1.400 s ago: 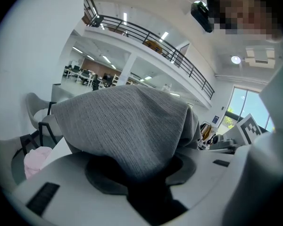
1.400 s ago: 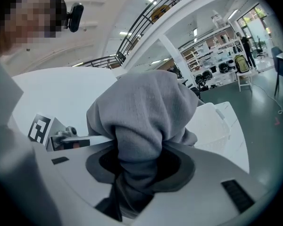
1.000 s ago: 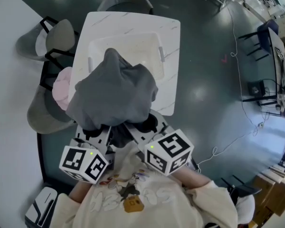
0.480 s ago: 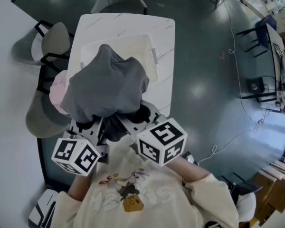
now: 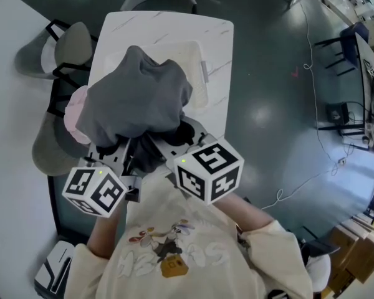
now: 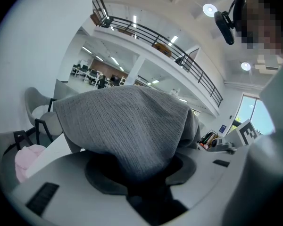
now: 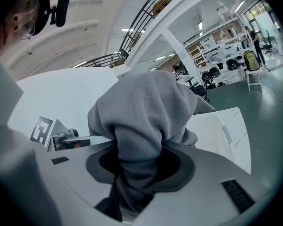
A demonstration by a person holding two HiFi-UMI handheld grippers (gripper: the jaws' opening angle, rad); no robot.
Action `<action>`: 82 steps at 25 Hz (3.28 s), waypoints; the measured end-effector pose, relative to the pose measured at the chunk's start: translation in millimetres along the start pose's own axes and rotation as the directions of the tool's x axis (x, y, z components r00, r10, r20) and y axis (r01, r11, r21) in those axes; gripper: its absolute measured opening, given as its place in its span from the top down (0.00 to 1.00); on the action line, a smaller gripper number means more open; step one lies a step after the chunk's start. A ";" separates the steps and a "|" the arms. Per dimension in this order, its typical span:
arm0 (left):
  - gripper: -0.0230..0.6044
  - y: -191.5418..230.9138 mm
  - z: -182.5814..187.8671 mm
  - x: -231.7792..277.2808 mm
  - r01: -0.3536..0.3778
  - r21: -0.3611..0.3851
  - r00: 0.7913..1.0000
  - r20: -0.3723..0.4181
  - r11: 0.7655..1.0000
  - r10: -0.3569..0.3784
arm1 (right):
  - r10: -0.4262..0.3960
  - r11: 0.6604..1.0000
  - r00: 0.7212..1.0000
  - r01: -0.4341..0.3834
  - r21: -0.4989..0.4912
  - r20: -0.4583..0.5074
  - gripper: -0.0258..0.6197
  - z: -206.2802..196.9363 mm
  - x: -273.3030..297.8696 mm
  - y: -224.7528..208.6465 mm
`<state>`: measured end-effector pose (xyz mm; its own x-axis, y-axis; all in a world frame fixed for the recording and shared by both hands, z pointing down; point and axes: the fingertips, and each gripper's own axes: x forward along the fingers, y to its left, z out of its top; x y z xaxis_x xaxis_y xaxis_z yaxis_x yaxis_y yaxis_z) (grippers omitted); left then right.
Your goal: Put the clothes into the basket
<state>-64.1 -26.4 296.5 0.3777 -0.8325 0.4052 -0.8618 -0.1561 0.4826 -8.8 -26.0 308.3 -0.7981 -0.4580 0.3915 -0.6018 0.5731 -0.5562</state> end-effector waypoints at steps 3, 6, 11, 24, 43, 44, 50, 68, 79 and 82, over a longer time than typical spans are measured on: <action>0.69 0.4 2.1 10.8 0.003 -0.004 1.000 0.001 1.000 -0.003 | -0.004 1.000 1.000 0.004 0.003 -0.003 0.71 4.6 3.2 -9.2; 0.69 4.2 5.8 21.5 0.005 -0.010 1.000 0.005 1.000 -0.005 | -0.012 1.000 1.000 0.012 0.001 -0.001 0.71 10.0 10.0 -17.2; 0.69 14.3 3.8 36.2 -0.003 -0.022 1.000 -0.003 1.000 0.003 | -0.018 1.000 1.000 0.018 0.017 -0.017 0.71 9.7 22.9 -30.3; 0.69 42.0 -10.3 75.6 -0.031 -0.075 0.999 -0.047 0.997 0.027 | -0.036 0.998 0.997 0.039 0.047 -0.070 0.71 1.4 55.6 -66.5; 0.69 80.1 -33.2 119.0 -0.090 -0.147 0.990 -0.119 0.985 0.072 | -0.030 0.994 0.985 0.048 0.100 -0.170 0.71 -15.7 97.4 -109.1; 0.69 82.2 -34.9 121.7 -0.092 -0.149 0.989 -0.124 0.984 0.074 | -0.032 0.993 0.984 0.051 0.105 -0.176 0.71 -17.0 99.5 -111.9; 0.69 92.4 -43.1 138.6 -0.105 -0.168 0.984 -0.157 0.980 0.079 | -0.033 0.989 0.977 0.063 0.137 -0.213 0.71 -23.0 111.2 -128.0; 0.69 123.9 -63.0 190.6 -0.138 -0.176 0.962 -0.257 0.975 0.090 | -0.052 0.967 0.955 0.122 0.225 -0.293 0.71 -32.9 148.1 -177.4; 0.69 145.7 -84.0 219.7 -0.160 -0.183 0.944 -0.315 0.970 0.096 | -0.058 0.958 0.937 0.149 0.244 -0.345 0.71 -50.6 170.9 -207.1; 0.69 151.9 -87.8 229.7 -0.168 -0.182 0.940 -0.325 0.969 0.102 | -0.060 0.957 0.932 0.156 0.245 -0.358 0.71 -53.2 178.2 -216.6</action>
<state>-78.5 -194.7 531.1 0.3772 -0.6263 0.6823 -0.8366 0.0856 0.5410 -22.3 -195.6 537.6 -0.7182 -0.2176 0.6610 -0.6930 0.3099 -0.6509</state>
